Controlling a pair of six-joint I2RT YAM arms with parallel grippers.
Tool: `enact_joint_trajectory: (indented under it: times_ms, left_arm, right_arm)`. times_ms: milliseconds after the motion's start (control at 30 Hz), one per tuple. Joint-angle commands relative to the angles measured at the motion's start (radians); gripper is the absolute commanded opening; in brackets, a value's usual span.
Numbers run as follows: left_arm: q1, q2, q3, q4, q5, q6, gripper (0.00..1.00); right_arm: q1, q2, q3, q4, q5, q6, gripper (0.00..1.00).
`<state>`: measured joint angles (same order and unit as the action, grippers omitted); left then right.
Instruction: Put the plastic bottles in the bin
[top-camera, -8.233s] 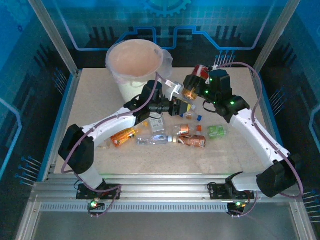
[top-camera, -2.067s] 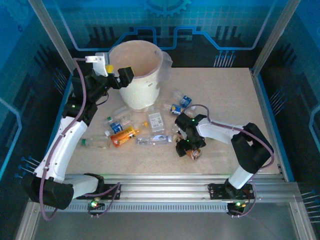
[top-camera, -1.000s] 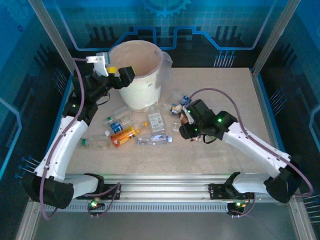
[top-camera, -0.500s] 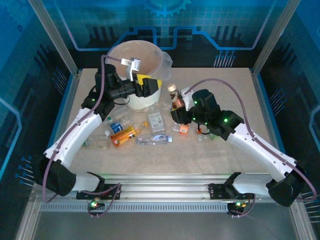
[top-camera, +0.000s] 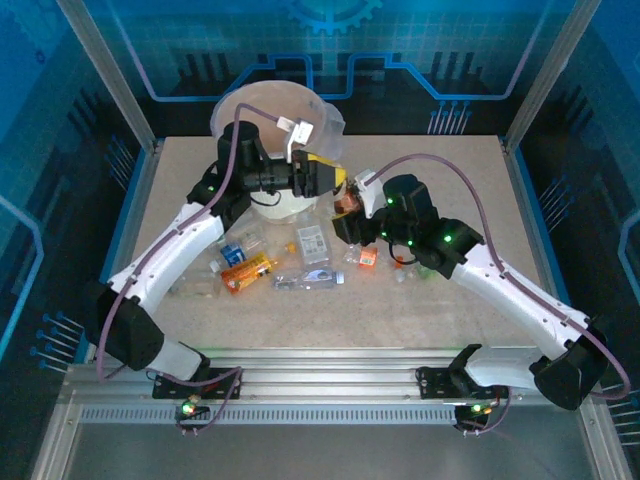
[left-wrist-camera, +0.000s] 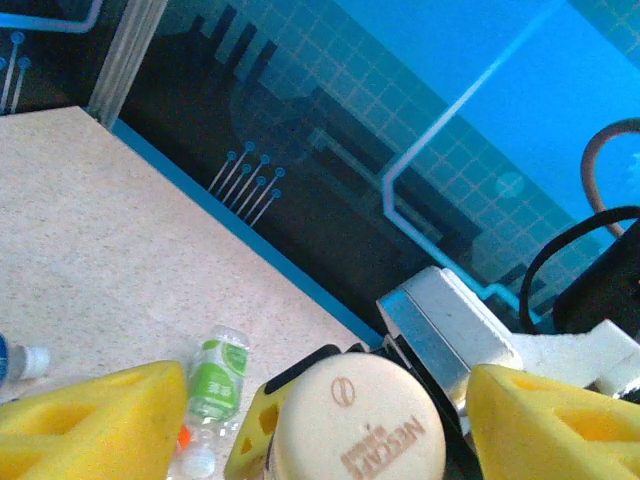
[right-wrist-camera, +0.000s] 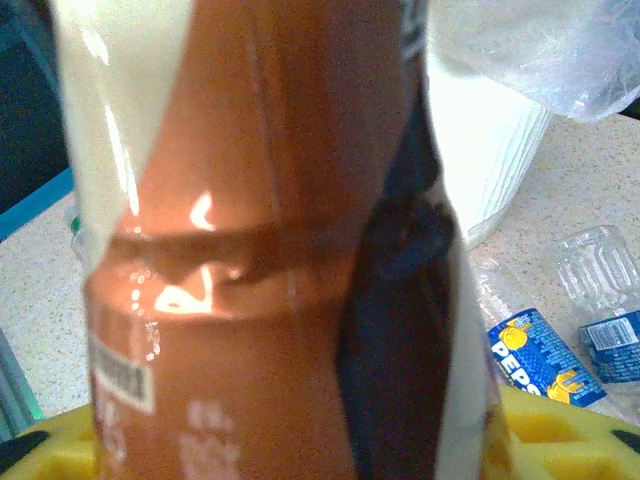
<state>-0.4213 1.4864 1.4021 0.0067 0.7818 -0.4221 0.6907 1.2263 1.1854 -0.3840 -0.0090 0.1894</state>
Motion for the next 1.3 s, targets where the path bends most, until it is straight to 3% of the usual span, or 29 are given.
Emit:
enact_joint_trajectory:
  times_ms: [0, 133, 400, 533, 633, 733, 1033, 1267]
  left_arm:
    - [-0.006, 0.013, 0.037, 0.042, 0.049, -0.019, 0.66]
    - [-0.008, 0.018, 0.034, 0.073, 0.068, -0.046, 0.54]
    - [-0.008, 0.026, 0.03, 0.099, 0.096, -0.071, 0.17]
    - [-0.008, 0.02, 0.028, 0.097, 0.09, -0.062, 0.04]
    - [-0.006, 0.012, 0.028, 0.095, 0.071, -0.043, 0.01]
    - [-0.003, -0.001, 0.043, 0.064, 0.033, 0.004, 0.0]
    - [0.07, -0.046, 0.123, -0.007, -0.179, 0.142, 0.0]
    - [0.144, -0.043, 0.192, 0.05, -0.362, 0.232, 0.01]
  right_arm:
    - [-0.006, 0.002, 0.036, 0.039, -0.024, -0.012, 0.47]
    - [-0.005, 0.012, 0.043, 0.038, -0.026, -0.013, 0.48]
    - [-0.004, 0.022, 0.048, 0.048, -0.017, -0.003, 0.49]
    - [-0.004, 0.014, 0.048, 0.042, -0.006, 0.002, 0.54]
    - [-0.004, 0.005, 0.048, 0.033, 0.004, 0.01, 0.67]
    - [-0.005, -0.011, 0.053, 0.008, 0.017, 0.019, 1.0]
    - [-0.008, -0.148, 0.057, -0.111, 0.16, 0.1, 1.0]
    - [-0.06, -0.279, 0.017, -0.225, 0.407, 0.275, 1.0]
